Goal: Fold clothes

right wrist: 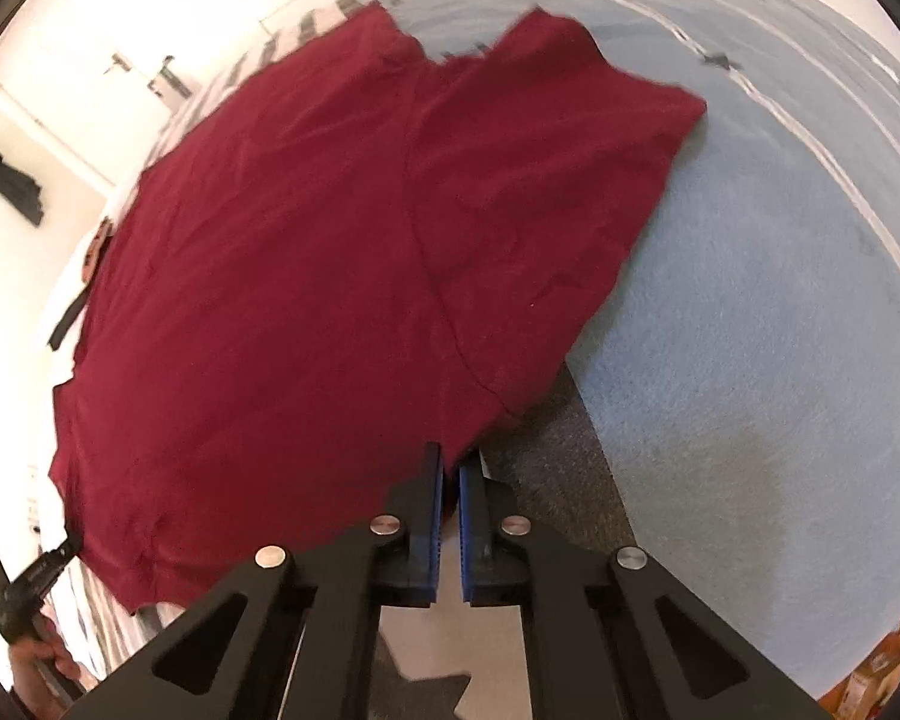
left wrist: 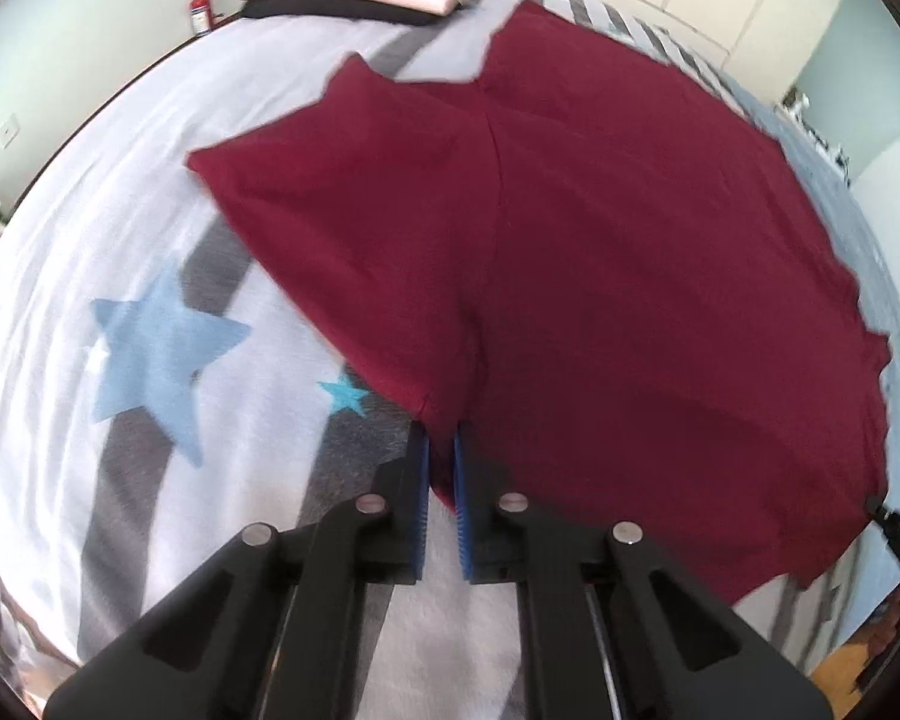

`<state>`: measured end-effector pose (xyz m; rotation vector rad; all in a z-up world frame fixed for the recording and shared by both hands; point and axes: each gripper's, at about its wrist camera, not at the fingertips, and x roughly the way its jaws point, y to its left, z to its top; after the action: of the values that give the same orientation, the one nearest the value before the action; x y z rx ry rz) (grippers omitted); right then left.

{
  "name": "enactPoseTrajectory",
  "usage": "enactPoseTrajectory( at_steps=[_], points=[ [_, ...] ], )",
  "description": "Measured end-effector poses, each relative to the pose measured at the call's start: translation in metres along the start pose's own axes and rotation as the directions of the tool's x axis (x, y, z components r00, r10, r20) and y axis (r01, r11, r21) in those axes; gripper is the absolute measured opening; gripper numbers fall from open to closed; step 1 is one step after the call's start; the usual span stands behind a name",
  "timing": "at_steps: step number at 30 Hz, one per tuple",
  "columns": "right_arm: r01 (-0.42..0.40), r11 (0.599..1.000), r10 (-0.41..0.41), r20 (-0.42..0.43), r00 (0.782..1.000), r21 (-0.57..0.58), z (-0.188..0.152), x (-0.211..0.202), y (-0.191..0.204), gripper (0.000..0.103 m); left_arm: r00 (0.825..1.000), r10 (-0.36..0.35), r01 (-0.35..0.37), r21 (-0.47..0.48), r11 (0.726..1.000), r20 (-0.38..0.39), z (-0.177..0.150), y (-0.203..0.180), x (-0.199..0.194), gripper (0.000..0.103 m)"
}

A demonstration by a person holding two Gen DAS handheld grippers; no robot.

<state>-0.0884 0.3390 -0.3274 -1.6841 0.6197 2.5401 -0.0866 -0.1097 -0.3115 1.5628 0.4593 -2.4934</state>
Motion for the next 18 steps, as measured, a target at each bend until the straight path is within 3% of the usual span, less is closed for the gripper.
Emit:
enactPoseTrajectory(
  at_steps=[6,11,14,16,18],
  points=[
    [-0.031,0.999,0.031,-0.021,0.999,0.022,-0.003,-0.015,-0.003,0.003,1.0,-0.011,0.011,0.011,1.0,-0.008,-0.002,0.001,-0.012,0.006],
    [0.017,1.0,-0.015,-0.094,0.995,0.018,-0.001,0.022,-0.006,0.003,0.998,0.012,-0.01,0.032,0.999,-0.061,-0.01,0.004,0.015,0.007],
    [0.023,1.0,-0.022,-0.09,0.996,0.007,0.0,0.023,-0.01,0.007,0.997,-0.002,0.003,0.015,1.0,-0.072,-0.01,0.005,0.019,0.009],
    [0.026,1.0,-0.025,-0.09,0.996,0.01,0.001,0.018,-0.015,0.013,0.997,-0.013,0.013,-0.001,1.0,-0.08,-0.01,0.008,0.016,0.013],
    [0.03,0.999,-0.029,-0.09,0.995,0.014,0.001,0.013,-0.02,0.02,0.996,-0.007,0.006,-0.007,1.0,-0.086,-0.008,0.011,0.012,0.027]
  ],
)
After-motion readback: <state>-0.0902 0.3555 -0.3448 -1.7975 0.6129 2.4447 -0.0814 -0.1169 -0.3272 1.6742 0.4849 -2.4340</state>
